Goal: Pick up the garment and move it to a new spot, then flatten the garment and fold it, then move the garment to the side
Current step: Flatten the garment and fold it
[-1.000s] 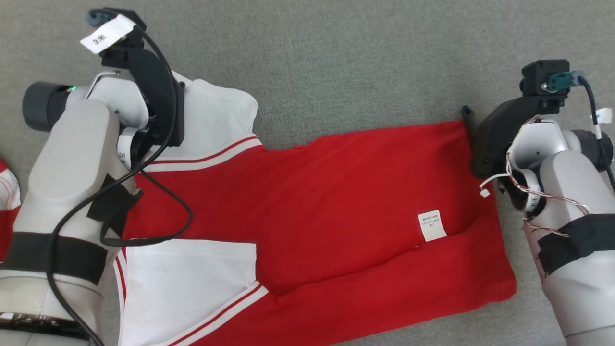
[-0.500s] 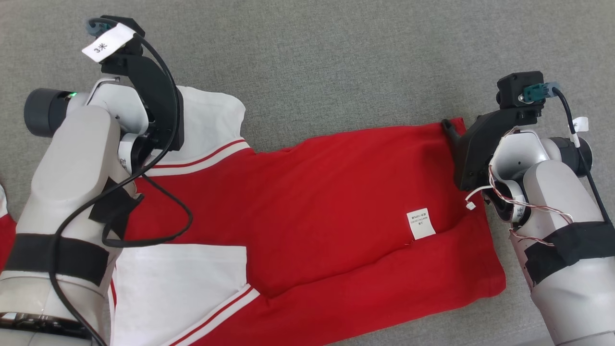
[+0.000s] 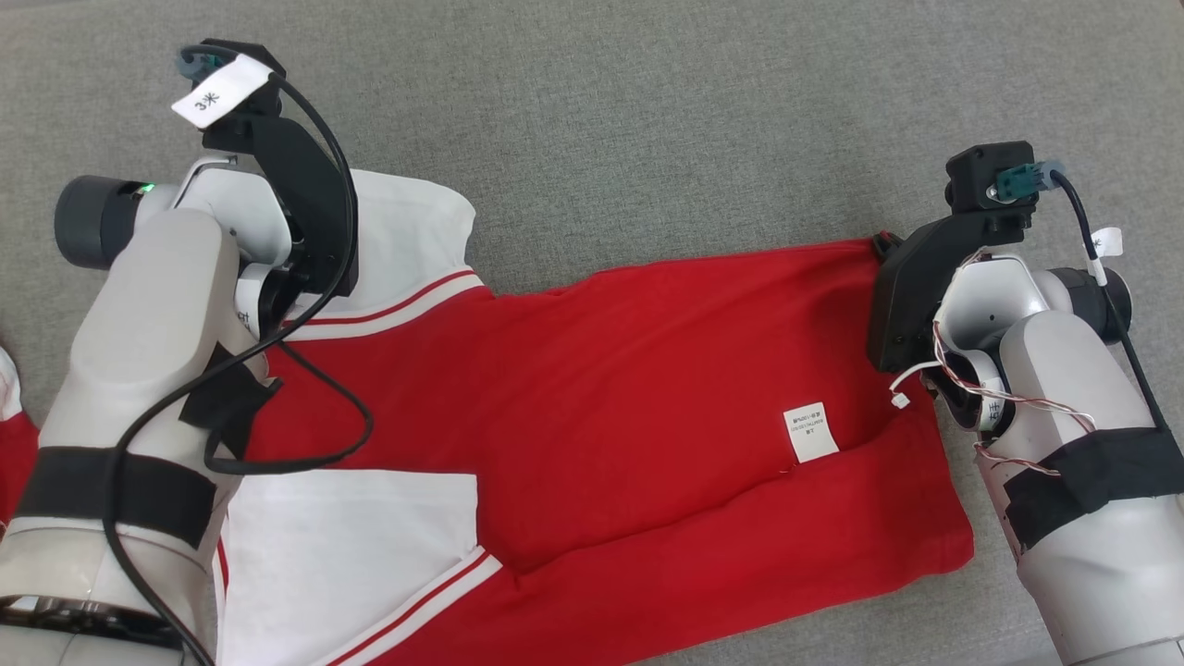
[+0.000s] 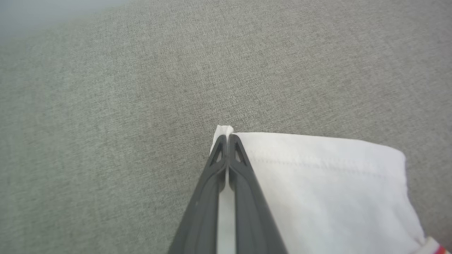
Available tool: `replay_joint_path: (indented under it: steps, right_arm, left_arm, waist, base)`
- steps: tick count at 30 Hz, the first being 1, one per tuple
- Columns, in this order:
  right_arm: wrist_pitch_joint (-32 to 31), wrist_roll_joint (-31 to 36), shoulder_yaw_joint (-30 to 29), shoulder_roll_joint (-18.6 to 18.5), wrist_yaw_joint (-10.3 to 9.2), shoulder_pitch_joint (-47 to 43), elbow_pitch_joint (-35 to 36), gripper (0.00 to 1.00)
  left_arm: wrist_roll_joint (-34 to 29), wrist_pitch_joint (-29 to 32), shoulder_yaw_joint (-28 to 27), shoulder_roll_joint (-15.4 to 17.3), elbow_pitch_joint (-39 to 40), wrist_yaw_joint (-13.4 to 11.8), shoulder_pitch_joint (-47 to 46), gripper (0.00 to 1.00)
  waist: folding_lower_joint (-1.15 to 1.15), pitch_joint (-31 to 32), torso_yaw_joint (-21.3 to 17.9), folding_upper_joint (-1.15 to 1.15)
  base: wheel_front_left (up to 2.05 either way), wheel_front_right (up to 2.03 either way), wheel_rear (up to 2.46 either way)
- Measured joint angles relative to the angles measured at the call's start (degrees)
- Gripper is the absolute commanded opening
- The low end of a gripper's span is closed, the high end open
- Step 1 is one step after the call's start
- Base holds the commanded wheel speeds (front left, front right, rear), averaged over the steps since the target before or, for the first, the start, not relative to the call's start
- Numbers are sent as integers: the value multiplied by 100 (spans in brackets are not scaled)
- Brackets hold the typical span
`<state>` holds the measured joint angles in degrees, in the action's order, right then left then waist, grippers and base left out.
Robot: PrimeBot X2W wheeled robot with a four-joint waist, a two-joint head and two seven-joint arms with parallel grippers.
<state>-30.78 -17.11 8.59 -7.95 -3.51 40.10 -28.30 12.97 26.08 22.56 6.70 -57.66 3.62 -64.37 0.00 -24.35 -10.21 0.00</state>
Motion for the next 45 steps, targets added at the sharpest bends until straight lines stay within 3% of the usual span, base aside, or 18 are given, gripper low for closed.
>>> replay_joint_path:
  steps: [5,6,7,8,21,23,25,27,28,29,31,33,34,36,37,38,39,45]
  right_arm:
    - [-55,-1,8,-5,0,-2,-35,0]
    - [-59,-1,4,-7,0,-3,-45,18]
    - [-93,-13,-1,-8,0,-3,-53,83]
    - [-108,-32,1,-9,2,-3,-58,100]
    - [-667,-315,-80,-18,56,13,-47,100]
    - [-769,-336,-105,-5,49,24,-45,93]
    - [-866,-388,-127,8,38,31,-18,100]
    - [-961,-407,-147,32,-5,36,24,98]
    - [-994,-407,-164,45,-20,41,34,96]
    - [-1035,-407,-169,51,-49,44,44,83]
    - [-1102,-421,-191,62,-58,45,67,68]
    - [-1144,-456,-209,70,-62,45,87,61]
    - [-1168,-456,-208,70,-86,45,94,50]
    - [-1216,-454,-209,67,-111,45,112,43]
    - [-1218,-448,-218,63,-155,45,136,48]
    - [-1239,-448,-221,59,-155,45,151,94]
    - [-1267,-448,-225,57,-159,45,162,100]
    - [-1311,-394,-263,57,-211,48,240,100]
  left_arm:
    - [0,-41,-1,-22,-98,0,-59,0]
    - [0,-41,-1,-24,-113,0,-60,0]
    - [0,-44,-1,-29,-129,0,-60,0]
    - [0,-49,0,-33,-148,0,-63,0]
    - [0,-147,25,-122,-401,-1,-68,0]
    - [0,-148,32,-131,-424,-1,-69,0]
    - [0,-154,36,-134,-442,0,-70,0]
    - [0,-187,41,-140,-460,0,-72,0]
    - [0,-192,42,-143,-470,0,-73,0]
    - [0,-193,43,-146,-479,1,-74,0]
    - [0,-198,44,-151,-499,1,-78,0]
    - [0,-202,45,-159,-528,1,-85,0]
    - [0,-222,46,-163,-545,1,-86,0]
    - [0,-249,48,-164,-576,20,-90,0]
    - [0,-250,51,-164,-598,45,-105,0]
    - [0,-258,53,-165,-610,45,-121,0]
    - [0,-267,55,-166,-624,45,-144,0]
    - [0,-301,68,-196,-664,45,-180,0]
  waist:
    - [0,25,-1,0]
    - [0,31,0,0]
    - [0,37,1,0]
    - [0,44,2,0]
    - [0,131,44,0]
    - [0,139,56,0]
    - [0,145,66,0]
    - [0,149,74,0]
    - [0,151,77,0]
    - [0,154,80,0]
    - [0,159,83,0]
    - [0,165,84,0]
    - [0,168,83,0]
    - [0,174,81,0]
    - [0,177,78,0]
    - [0,177,76,0]
    - [0,176,75,0]
    - [1,176,70,0]
  base:
    - [0,0,0]
    - [0,0,0]
    - [0,0,0]
    - [0,0,0]
    - [0,0,0]
    - [0,0,0]
    - [0,0,0]
    - [0,0,0]
    - [0,0,0]
    - [0,0,0]
    - [0,0,0]
    - [0,0,0]
    - [0,0,0]
    - [0,0,0]
    - [0,0,0]
    - [0,0,0]
    - [0,0,0]
    - [0,0,0]
